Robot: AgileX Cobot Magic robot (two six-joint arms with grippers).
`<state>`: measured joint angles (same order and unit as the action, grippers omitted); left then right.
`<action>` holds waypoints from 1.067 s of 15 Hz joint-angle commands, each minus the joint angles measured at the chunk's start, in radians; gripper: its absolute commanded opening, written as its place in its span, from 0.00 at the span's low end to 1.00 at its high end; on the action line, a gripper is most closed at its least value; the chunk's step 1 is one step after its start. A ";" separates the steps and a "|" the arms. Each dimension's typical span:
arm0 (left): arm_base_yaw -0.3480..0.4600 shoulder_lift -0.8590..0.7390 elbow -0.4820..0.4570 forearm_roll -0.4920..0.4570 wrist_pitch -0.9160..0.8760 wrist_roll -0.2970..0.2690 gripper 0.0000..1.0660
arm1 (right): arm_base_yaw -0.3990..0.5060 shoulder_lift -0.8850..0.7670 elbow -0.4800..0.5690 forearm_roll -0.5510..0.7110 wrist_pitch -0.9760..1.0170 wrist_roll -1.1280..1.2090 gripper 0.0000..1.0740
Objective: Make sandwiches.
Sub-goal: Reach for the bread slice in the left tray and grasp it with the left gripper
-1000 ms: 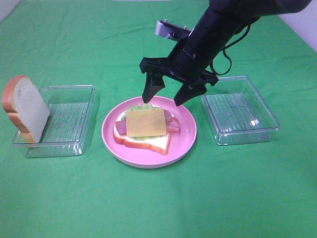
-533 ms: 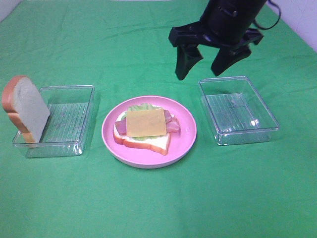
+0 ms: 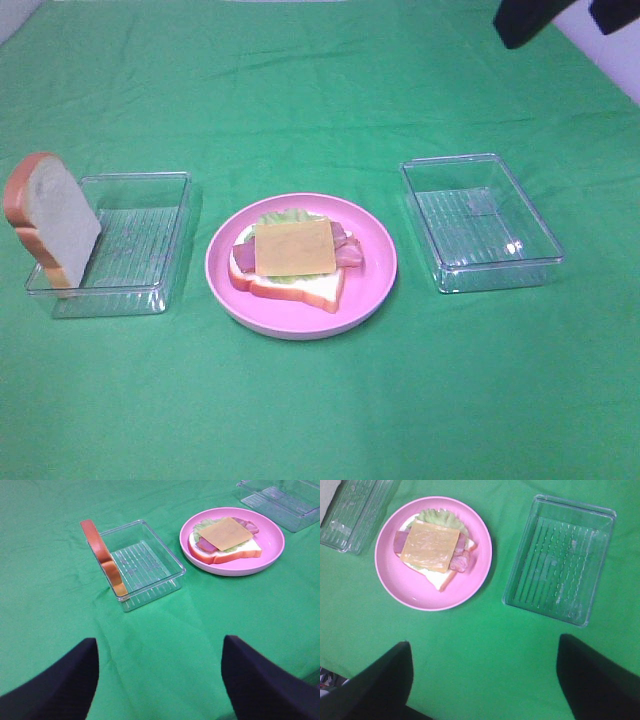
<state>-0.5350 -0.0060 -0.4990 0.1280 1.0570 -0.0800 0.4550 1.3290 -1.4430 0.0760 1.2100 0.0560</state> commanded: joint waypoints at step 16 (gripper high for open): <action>-0.005 -0.018 -0.004 0.006 -0.024 0.004 0.63 | 0.001 -1.350 0.911 0.033 -0.082 -0.132 0.70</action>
<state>-0.5350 -0.0060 -0.5010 0.1320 1.0550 -0.0790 0.4550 -0.0040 -0.5400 0.1030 1.1450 -0.0580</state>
